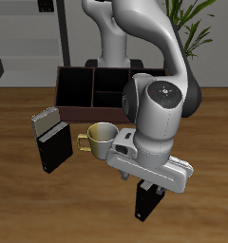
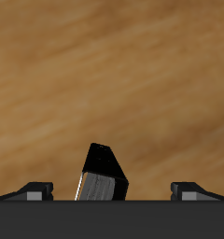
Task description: Place the red mug into the back desk caddy's right compartment and place the left black book into the back desk caddy's back compartment and place the right black book into the back desk caddy's front compartment
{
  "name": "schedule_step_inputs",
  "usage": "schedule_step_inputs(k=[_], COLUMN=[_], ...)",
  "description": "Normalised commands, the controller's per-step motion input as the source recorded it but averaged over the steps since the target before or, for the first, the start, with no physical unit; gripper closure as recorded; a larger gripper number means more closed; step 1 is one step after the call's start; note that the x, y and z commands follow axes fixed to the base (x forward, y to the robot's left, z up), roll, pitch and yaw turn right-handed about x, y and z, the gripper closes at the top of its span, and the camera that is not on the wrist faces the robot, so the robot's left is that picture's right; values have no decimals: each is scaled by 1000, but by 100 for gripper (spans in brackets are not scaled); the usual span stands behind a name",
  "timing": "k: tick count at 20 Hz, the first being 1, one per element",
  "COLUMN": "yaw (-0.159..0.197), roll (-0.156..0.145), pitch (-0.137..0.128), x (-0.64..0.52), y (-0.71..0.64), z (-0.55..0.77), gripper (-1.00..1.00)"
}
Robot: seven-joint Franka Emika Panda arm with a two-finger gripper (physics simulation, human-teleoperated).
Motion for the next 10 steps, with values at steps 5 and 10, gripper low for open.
schedule_step_inputs(k=[5, 10], yaw=[-10, -27], roll=[50, 18], pitch=[65, 2], x=[-175, -114], y=[218, 65], z=[-373, 152], gripper=[100, 100])
